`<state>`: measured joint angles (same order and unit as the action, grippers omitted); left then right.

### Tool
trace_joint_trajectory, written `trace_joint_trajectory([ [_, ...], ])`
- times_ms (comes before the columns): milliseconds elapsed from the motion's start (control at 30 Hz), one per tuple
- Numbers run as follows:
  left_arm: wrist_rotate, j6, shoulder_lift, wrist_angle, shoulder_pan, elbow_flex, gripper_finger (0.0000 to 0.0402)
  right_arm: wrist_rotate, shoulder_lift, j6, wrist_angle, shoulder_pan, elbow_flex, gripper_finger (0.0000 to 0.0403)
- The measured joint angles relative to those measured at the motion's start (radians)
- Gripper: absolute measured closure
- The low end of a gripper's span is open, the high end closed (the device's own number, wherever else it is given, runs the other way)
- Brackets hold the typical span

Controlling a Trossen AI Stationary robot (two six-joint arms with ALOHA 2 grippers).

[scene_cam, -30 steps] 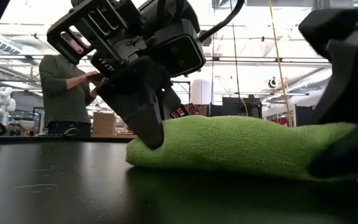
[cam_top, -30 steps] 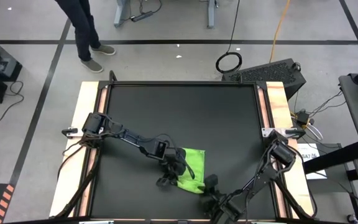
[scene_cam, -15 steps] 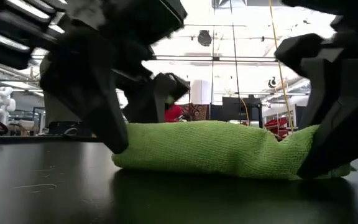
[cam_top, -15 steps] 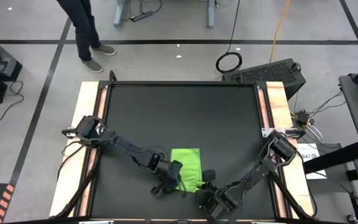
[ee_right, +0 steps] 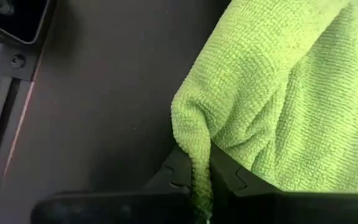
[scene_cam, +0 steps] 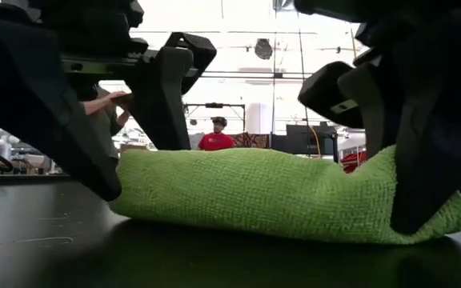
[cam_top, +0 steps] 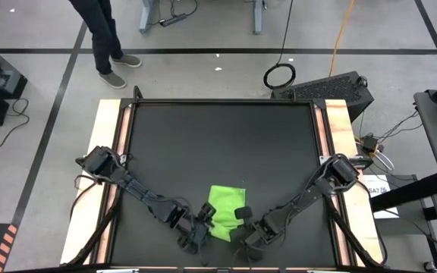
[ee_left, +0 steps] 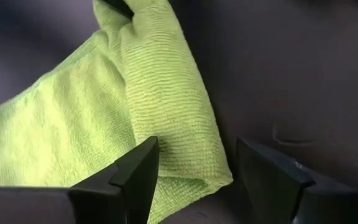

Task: Roll towel
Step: Roll the green towel on the table

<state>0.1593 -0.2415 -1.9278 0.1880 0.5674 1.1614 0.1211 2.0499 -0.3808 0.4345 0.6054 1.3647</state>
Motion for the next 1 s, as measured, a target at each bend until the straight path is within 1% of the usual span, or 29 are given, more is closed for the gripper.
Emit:
trace_joint_trajectory([
  [133, -0.018, 0.045, -0.001, 0.022, 0.0, 0.0, 0.018, -0.056, -0.009, 0.001, -0.005, -0.031, 0.0, 0.0397],
  [233, -0.022, 0.053, -0.011, 0.035, -0.002, 0.0, 0.0182, -0.059, -0.018, -0.018, -0.01, -0.049, 0.0, 0.0397],
  [300, -0.025, 0.078, -0.016, 0.042, -0.002, 0.0, 0.0192, -0.058, -0.027, -0.048, -0.007, -0.059, 0.0, 0.0397],
  [400, -0.032, 0.13, -0.024, 0.044, -0.003, 0.001, 0.022, -0.055, -0.034, -0.088, -0.01, -0.07, 0.0, 0.0397],
  [500, -0.039, 0.159, -0.024, 0.046, -0.004, 0.001, 0.0258, -0.049, -0.036, -0.127, -0.013, -0.075, 0.0, 0.0396],
  [633, -0.045, 0.204, -0.024, 0.061, -0.005, 0.001, 0.0319, -0.037, -0.036, -0.175, -0.014, -0.079, 0.001, 0.0387],
  [767, -0.048, 0.247, -0.021, 0.132, -0.006, 0.004, 0.0382, 0.012, -0.039, -0.2, -0.015, -0.079, 0.002, 0.0375],
  [833, -0.048, 0.286, -0.02, 0.173, -0.007, 0.005, 0.0388, 0.03, -0.042, -0.209, -0.019, -0.081, 0.002, 0.0373],
  [900, -0.048, 0.324, -0.019, 0.2, -0.008, 0.006, 0.0386, 0.054, -0.044, -0.227, -0.018, -0.085, 0.003, 0.0374],
  [1000, -0.086, 0.37, -0.019, 0.223, -0.015, 0.005, 0.0385, 0.064, -0.046, -0.255, -0.02, -0.094, 0.003, 0.0374],
])
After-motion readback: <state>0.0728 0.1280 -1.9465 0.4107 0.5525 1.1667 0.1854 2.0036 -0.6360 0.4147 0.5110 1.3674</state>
